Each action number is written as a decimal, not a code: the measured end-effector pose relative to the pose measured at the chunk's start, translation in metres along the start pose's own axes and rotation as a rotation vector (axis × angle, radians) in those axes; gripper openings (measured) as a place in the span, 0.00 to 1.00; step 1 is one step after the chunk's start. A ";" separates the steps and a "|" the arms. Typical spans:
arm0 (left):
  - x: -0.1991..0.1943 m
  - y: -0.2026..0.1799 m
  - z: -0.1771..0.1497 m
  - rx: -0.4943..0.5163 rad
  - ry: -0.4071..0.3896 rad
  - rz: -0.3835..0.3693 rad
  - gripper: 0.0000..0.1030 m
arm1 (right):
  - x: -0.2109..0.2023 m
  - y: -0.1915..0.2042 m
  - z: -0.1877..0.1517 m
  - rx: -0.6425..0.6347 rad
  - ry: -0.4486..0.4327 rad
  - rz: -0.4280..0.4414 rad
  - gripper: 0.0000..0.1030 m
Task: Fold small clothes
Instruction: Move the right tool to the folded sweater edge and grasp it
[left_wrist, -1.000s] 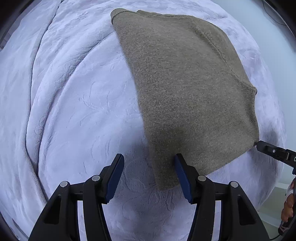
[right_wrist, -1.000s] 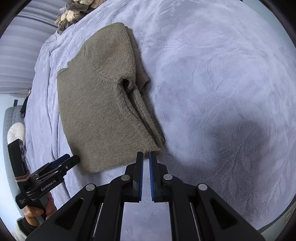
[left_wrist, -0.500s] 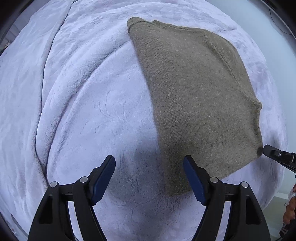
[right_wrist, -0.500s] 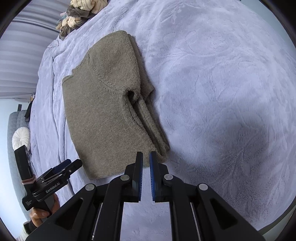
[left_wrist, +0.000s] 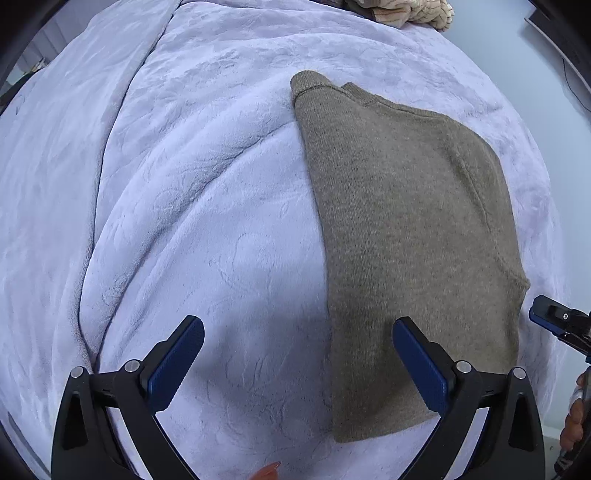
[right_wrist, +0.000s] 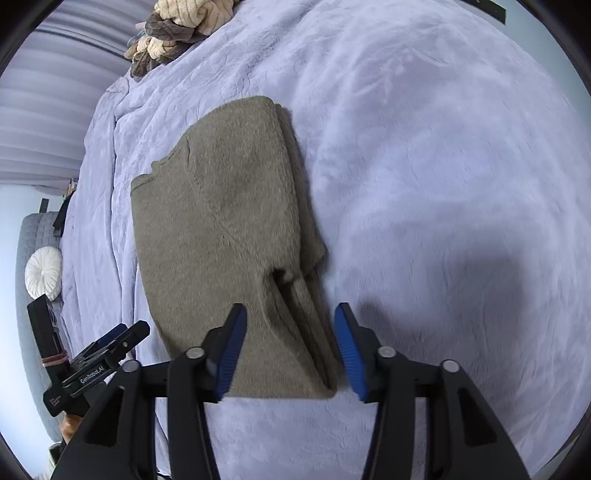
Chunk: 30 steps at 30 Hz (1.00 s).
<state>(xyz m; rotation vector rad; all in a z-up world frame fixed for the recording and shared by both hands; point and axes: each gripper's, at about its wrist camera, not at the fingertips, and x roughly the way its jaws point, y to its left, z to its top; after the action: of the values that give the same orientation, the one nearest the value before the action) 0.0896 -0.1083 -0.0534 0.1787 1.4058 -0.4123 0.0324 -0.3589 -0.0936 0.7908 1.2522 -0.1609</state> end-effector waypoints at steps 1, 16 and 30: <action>0.001 -0.002 0.000 -0.003 -0.005 0.002 0.99 | 0.001 0.001 0.006 -0.007 0.001 0.003 0.56; 0.040 -0.005 0.008 -0.109 0.028 -0.004 0.99 | 0.032 0.003 0.049 -0.065 0.079 0.026 0.63; 0.061 -0.001 0.051 -0.161 0.009 -0.188 0.99 | 0.072 -0.013 0.076 0.035 0.157 0.199 0.69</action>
<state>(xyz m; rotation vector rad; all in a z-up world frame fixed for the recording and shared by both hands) 0.1425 -0.1379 -0.1048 -0.0840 1.4631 -0.4511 0.1103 -0.3931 -0.1566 0.9681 1.3122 0.0419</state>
